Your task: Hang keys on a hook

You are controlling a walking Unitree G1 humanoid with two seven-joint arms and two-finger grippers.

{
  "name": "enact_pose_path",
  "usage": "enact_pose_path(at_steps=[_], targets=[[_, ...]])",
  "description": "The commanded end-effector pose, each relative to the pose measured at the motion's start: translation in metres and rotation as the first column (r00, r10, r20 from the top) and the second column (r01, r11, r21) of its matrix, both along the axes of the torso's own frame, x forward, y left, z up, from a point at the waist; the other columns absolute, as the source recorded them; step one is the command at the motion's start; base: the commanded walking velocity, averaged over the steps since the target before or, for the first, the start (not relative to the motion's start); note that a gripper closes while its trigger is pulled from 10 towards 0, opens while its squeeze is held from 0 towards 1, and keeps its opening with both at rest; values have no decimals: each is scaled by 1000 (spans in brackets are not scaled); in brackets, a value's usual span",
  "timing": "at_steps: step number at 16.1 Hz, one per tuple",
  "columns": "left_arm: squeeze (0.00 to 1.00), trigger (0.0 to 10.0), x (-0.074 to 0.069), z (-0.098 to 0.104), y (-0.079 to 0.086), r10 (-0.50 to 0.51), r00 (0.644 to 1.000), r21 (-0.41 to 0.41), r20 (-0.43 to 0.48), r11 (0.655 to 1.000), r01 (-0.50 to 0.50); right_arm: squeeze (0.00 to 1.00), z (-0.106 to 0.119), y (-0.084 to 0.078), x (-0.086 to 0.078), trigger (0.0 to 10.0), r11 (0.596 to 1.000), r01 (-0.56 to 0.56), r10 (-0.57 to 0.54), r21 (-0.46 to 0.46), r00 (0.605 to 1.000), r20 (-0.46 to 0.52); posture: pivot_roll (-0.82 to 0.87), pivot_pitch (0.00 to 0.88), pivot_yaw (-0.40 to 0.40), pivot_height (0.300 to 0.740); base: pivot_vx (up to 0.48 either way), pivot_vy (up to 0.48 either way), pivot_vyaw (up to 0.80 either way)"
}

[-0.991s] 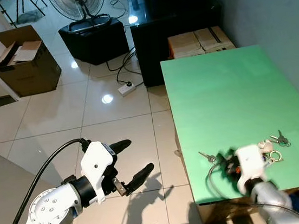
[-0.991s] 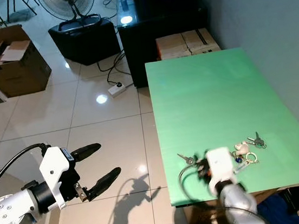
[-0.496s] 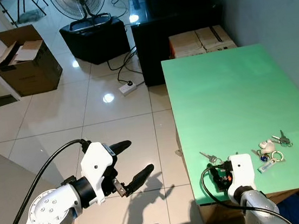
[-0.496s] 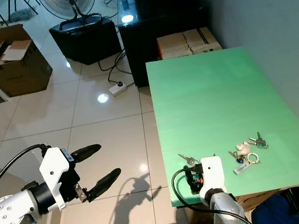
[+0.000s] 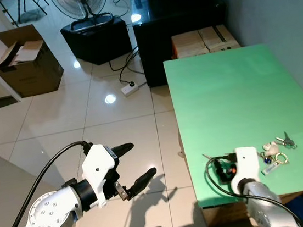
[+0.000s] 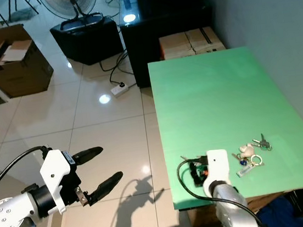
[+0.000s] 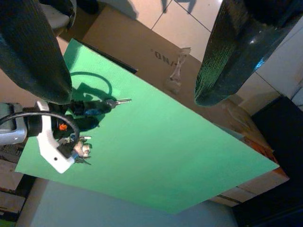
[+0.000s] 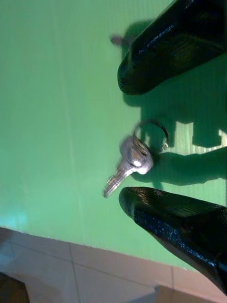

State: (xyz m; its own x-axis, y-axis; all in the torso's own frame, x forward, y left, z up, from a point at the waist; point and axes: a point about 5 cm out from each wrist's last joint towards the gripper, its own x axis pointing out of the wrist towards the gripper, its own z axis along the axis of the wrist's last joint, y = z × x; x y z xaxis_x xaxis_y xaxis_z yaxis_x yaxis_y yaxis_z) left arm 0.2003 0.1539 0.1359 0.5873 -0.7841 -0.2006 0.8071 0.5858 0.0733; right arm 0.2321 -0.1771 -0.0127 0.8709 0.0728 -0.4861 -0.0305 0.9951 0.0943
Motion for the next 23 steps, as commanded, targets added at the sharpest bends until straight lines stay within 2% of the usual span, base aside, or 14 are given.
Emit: enact_pose_path(at_steps=[1, 6, 12, 13, 14, 16, 23], targets=[[0, 10000, -1, 3, 3, 2, 1000, 12, 6, 1000, -2, 0, -5, 3, -1, 10000, 999, -6, 7, 32, 999, -31, 161, 94, 140, 740, 0, 0, 0], [0, 10000, -2, 4, 3, 4, 1000, 15, 6, 1000, -4, 0, -11, 1, 6, 10000, 998, -18, 22, 61, 997, -67, 168, 95, 141, 740, 0, 0, 0], [0, 10000, -2, 4, 2, -3, 1000, 6, 1, 1000, 3, 0, -14, 10, 10, 10000, 992, -61, 72, 112, 993, -96, 170, 94, 135, 740, 0, 0, 0], [0, 10000, -2, 4, 2, -3, 1000, 5, 0, 1000, 3, 0, -15, 11, 10, 9294, 990, -67, 79, 125, 992, -96, 170, 96, 134, 740, 0, 0, 0], [0, 10000, -2, 4, 2, -2, 1000, 4, 0, 1000, 2, 0, -15, 11, 11, 3882, 989, -67, 80, 135, 992, -95, 170, 98, 134, 740, 0, 0, 0], [0, 10000, -2, 4, 2, -1, 1000, 4, 1, 1000, 1, 0, -15, 12, 10, 0, 987, -67, 81, 143, 992, -95, 170, 94, 133, 740, 0, 0, 0], [0, 10000, 0, 5, 2, 1, 1000, 7, 6, 1000, -1, 0, -17, 10, 7, 0, 989, -44, 57, 141, 994, -92, 171, 91, 135, 740, 0, 0, 0]])
